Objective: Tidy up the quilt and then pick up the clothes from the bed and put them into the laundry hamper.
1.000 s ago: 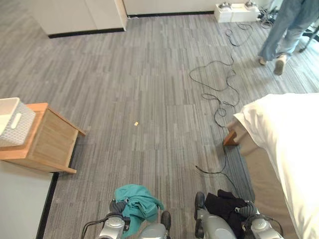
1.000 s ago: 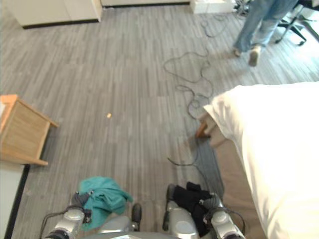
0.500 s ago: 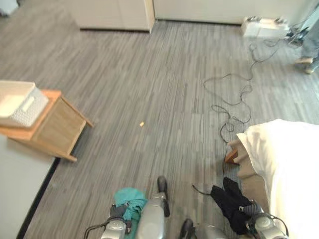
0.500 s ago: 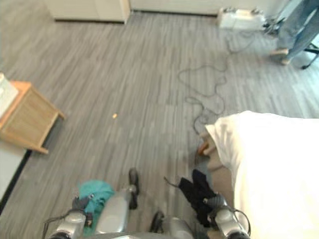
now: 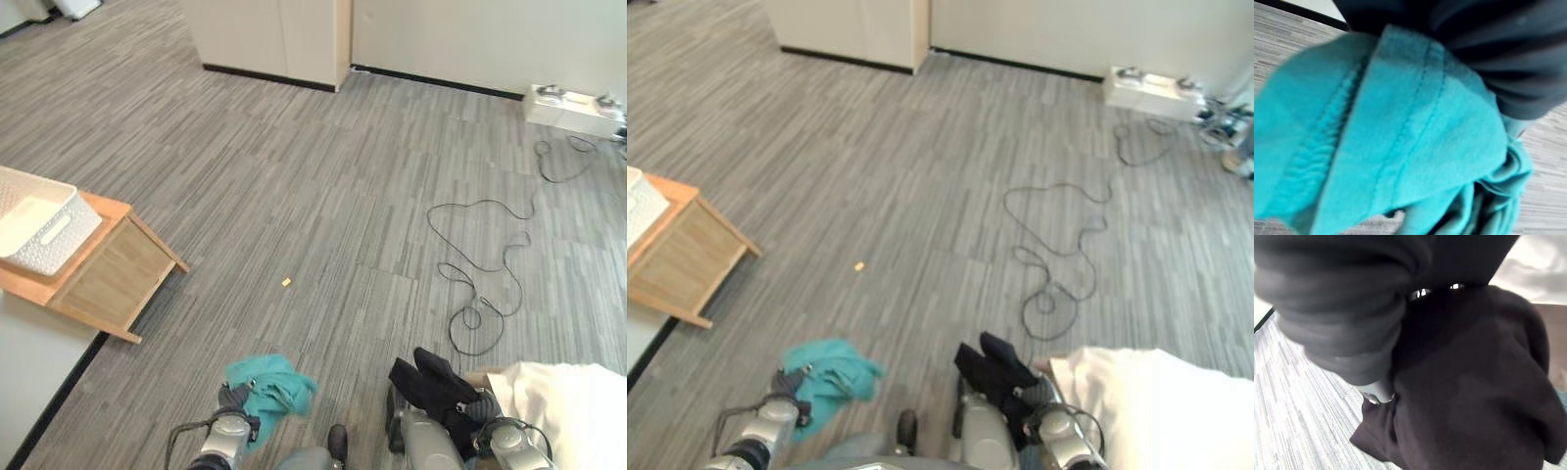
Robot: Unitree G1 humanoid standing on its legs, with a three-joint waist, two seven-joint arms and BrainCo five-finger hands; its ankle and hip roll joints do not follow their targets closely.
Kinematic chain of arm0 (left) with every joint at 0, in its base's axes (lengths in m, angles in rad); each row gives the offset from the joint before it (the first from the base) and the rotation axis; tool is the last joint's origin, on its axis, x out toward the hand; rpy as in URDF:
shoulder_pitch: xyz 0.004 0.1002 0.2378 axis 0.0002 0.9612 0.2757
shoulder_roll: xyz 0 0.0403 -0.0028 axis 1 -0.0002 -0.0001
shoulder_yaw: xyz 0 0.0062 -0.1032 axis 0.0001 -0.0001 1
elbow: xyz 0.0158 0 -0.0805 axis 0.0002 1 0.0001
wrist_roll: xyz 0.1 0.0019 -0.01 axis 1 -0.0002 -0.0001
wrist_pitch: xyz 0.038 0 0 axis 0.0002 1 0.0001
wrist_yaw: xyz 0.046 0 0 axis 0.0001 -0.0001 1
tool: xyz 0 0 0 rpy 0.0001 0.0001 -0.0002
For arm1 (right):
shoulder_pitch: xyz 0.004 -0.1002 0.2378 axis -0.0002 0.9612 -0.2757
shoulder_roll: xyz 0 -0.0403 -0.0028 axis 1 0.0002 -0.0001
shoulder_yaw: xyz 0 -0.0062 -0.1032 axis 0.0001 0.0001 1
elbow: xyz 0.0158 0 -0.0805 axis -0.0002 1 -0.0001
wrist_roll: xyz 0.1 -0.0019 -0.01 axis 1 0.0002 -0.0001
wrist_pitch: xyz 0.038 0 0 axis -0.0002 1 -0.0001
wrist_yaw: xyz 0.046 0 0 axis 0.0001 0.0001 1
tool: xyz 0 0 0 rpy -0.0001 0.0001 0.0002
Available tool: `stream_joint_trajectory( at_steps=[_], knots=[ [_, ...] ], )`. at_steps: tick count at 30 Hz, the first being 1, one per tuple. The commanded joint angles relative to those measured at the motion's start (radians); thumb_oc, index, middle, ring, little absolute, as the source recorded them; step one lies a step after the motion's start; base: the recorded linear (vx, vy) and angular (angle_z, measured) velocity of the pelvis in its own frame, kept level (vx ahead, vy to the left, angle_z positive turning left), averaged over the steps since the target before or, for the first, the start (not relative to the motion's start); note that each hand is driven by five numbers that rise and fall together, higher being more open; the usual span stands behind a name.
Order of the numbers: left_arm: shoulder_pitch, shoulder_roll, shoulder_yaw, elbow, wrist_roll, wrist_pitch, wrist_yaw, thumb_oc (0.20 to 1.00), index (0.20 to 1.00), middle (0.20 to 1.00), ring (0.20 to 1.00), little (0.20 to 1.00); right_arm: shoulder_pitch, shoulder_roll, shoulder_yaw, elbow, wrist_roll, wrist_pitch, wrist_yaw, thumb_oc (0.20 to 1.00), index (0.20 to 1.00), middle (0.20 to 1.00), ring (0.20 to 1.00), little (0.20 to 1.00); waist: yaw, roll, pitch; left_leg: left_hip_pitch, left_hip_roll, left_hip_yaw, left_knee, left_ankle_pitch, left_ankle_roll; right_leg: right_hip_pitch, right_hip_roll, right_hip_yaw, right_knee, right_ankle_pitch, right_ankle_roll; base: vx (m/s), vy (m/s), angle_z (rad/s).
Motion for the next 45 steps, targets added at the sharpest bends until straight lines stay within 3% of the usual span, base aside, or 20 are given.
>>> stream_joint_trajectory(
  at_steps=[1,2,4,5,6,12,13,16,19,22,24,25,28,30,32,35,36,37,40,45],
  knots=[
    [0.011,0.026,-0.001,-0.009,0.018,-0.040,0.018,0.200,0.200,0.200,0.200,0.200,-0.023,-0.034,-0.021,-0.029,0.012,-0.020,0.005,0.200,0.200,0.200,0.200,0.200,-0.016,-0.001,0.000,0.117,0.125,0.057,0.134,-0.101,-0.152,0.083,0.014,0.011,0.021,0.130,0.024,0.36,-0.146,0.57],
    [0.011,0.026,0.000,-0.010,0.018,-0.040,0.018,0.200,0.200,0.200,0.200,0.200,-0.023,-0.034,-0.021,-0.029,0.012,-0.020,0.005,0.200,0.200,0.200,0.200,0.200,-0.017,-0.004,-0.002,0.113,0.123,0.055,0.135,-0.099,-0.152,0.081,0.012,0.011,0.021,0.131,0.024,0.55,-0.252,0.66],
    [0.009,0.022,0.011,-0.014,-0.016,-0.041,0.023,0.200,0.200,0.200,0.200,0.200,-0.021,-0.043,-0.019,-0.029,0.027,-0.028,0.012,0.200,0.200,0.200,0.200,0.200,0.000,-0.022,0.022,-0.065,0.160,0.057,0.548,0.022,-0.173,0.135,0.008,-0.009,0.035,0.142,-0.030,0.39,-0.374,1.02],
    [0.014,0.018,0.014,-0.031,-0.046,-0.047,0.016,0.200,0.200,0.200,0.200,0.200,-0.047,-0.068,-0.020,-0.053,0.042,-0.030,0.005,0.200,0.200,0.200,0.200,0.200,0.051,-0.048,0.080,-0.266,0.153,0.064,0.839,0.033,-0.133,0.223,0.012,-0.058,0.008,0.126,-0.085,0.42,-0.463,0.89],
    [0.017,0.016,0.011,-0.033,-0.044,-0.046,0.016,0.200,0.200,0.200,0.200,0.200,-0.057,-0.071,-0.019,-0.061,0.048,-0.027,0.006,0.200,0.200,0.200,0.200,0.200,0.070,-0.053,0.086,-0.311,0.132,0.094,0.860,0.007,-0.133,0.255,0.013,-0.074,-0.003,0.107,-0.093,0.47,-0.343,0.81],
    [0.052,-0.012,0.021,0.007,-0.028,-0.034,0.006,0.200,0.200,0.200,0.200,0.200,-0.053,-0.082,-0.029,-0.092,0.060,-0.037,0.010,0.200,0.200,0.200,0.200,0.200,0.106,-0.051,0.038,-0.351,0.120,0.297,0.420,-0.035,-0.118,0.385,-0.002,-0.147,-0.030,-0.010,-0.065,0.55,0.018,0.45],
    [0.073,-0.018,0.030,0.023,-0.012,-0.027,0.004,0.200,0.200,0.200,0.200,0.200,-0.044,-0.088,-0.044,-0.088,0.058,-0.042,0.006,0.200,0.200,0.200,0.200,0.200,0.110,-0.030,0.010,-0.349,0.147,0.385,0.211,0.018,-0.148,0.455,0.010,-0.192,-0.034,-0.070,-0.053,0.51,0.097,0.74],
    [0.085,-0.025,0.044,0.032,-0.014,-0.015,0.006,0.200,0.200,0.200,0.200,0.200,-0.043,-0.080,-0.062,-0.077,0.059,-0.040,-0.007,0.200,0.200,0.200,0.200,0.200,0.119,-0.020,-0.022,-0.357,0.178,0.494,0.067,0.083,-0.151,0.527,0.009,-0.268,-0.001,-0.121,-0.036,0.67,0.164,0.83],
    [0.095,-0.026,0.057,0.049,-0.026,-0.012,0.003,0.200,0.200,0.200,0.200,0.200,-0.035,-0.057,-0.065,-0.054,0.053,-0.042,-0.009,0.200,0.200,0.200,0.200,0.200,0.133,-0.045,-0.044,-0.335,0.145,0.477,0.073,0.097,-0.128,0.548,-0.018,-0.272,0.097,-0.101,-0.002,0.75,0.248,0.65],
    [0.093,-0.014,0.046,0.047,-0.026,-0.002,0.009,0.200,0.200,0.200,0.200,0.200,-0.014,-0.015,-0.074,-0.043,0.047,-0.038,-0.013,0.200,0.200,0.200,0.200,0.200,0.109,-0.070,-0.034,-0.202,0.061,0.427,0.054,0.018,-0.047,0.426,-0.096,-0.216,0.568,0.154,0.069,0.59,0.281,0.65],
    [0.088,-0.007,0.043,0.044,-0.026,0.000,0.016,0.200,0.200,0.200,0.200,0.200,-0.014,-0.014,-0.076,-0.048,0.048,-0.038,-0.016,0.200,0.200,0.200,0.200,0.200,0.097,-0.048,-0.030,-0.161,0.081,0.420,0.029,0.022,-0.038,0.356,-0.072,-0.200,0.657,0.180,0.044,0.64,0.166,0.63],
    [0.073,0.001,0.030,0.032,-0.026,-0.001,0.025,0.200,0.200,0.200,0.200,0.200,-0.019,-0.011,-0.074,-0.062,0.051,-0.039,-0.014,0.200,0.200,0.200,0.200,0.200,0.061,-0.022,-0.009,-0.069,0.101,0.345,-0.016,0.010,-0.048,0.212,-0.034,-0.190,0.710,0.107,0.018,0.66,0.098,1.29],
    [0.058,0.009,0.012,0.027,-0.019,-0.003,0.031,0.200,0.200,0.200,0.200,0.200,-0.013,-0.013,-0.070,-0.072,0.061,-0.044,-0.016,0.200,0.200,0.200,0.200,0.200,0.032,-0.014,0.009,-0.026,0.112,0.290,-0.023,0.002,-0.070,0.134,-0.024,-0.211,0.608,0.058,-0.003,0.65,-0.046,1.47],
    [0.052,0.014,-0.003,0.015,-0.005,-0.007,0.032,0.200,0.200,0.200,0.200,0.200,-0.003,-0.018,-0.072,-0.082,0.064,-0.043,-0.011,0.200,0.200,0.200,0.200,0.200,0.012,-0.021,0.009,0.014,0.114,0.235,-0.036,-0.018,-0.103,0.125,-0.043,-0.218,0.345,0.053,-0.010,0.71,-0.202,1.37],
    [0.026,0.020,0.001,0.031,0.023,-0.011,0.035,0.200,0.200,0.200,0.200,0.200,0.011,-0.027,-0.075,-0.086,0.066,-0.038,-0.018,0.200,0.200,0.200,0.200,0.200,-0.028,-0.039,0.005,0.095,0.133,0.154,-0.036,-0.091,-0.154,0.082,-0.038,-0.101,-0.002,0.120,0.038,0.78,-0.253,0.99],
    [0.038,0.014,0.006,0.048,0.022,-0.024,0.033,0.200,0.200,0.200,0.200,0.200,0.013,-0.033,-0.059,-0.072,0.056,-0.035,-0.008,0.200,0.200,0.200,0.200,0.200,-0.032,-0.042,-0.005,0.130,0.158,0.121,0.031,-0.119,-0.168,0.086,-0.031,-0.047,0.023,0.129,0.035,0.63,-0.179,0.95],
    [0.049,0.006,0.014,0.048,0.011,-0.029,0.029,0.200,0.200,0.200,0.200,0.200,0.011,-0.033,-0.051,-0.069,0.053,-0.036,0.005,0.200,0.200,0.200,0.200,0.200,-0.030,-0.037,-0.009,0.109,0.174,0.114,0.153,-0.088,-0.183,0.095,-0.019,-0.040,0.058,0.126,0.018,0.58,-0.392,0.61],
    [0.046,0.000,0.016,0.039,-0.018,-0.019,0.035,0.200,0.200,0.200,0.200,0.200,-0.010,-0.054,-0.045,-0.077,0.058,-0.039,0.001,0.200,0.200,0.200,0.200,0.200,-0.007,-0.046,0.020,-0.076,0.220,0.109,0.560,0.025,-0.193,0.151,-0.008,-0.059,0.076,0.103,-0.041,0.71,-0.555,0.69],
    [0.044,0.001,0.012,0.018,-0.029,-0.015,0.045,0.200,0.200,0.200,0.200,0.200,-0.033,-0.077,-0.052,-0.100,0.077,-0.043,-0.018,0.200,0.200,0.200,0.200,0.200,0.019,-0.067,0.060,-0.246,0.275,0.162,0.833,0.042,-0.162,0.234,0.003,-0.115,0.043,0.067,-0.095,0.34,-0.316,0.98],
    [0.063,-0.006,-0.003,-0.007,-0.015,-0.012,0.036,0.200,0.200,0.200,0.200,0.200,-0.045,-0.091,-0.063,-0.090,0.084,-0.040,-0.016,0.200,0.200,0.200,0.200,0.200,0.070,-0.071,0.053,-0.408,0.213,0.338,0.578,-0.011,-0.148,0.402,0.017,-0.150,-0.017,-0.022,-0.094,0.66,-0.013,0.02]
  ],
)
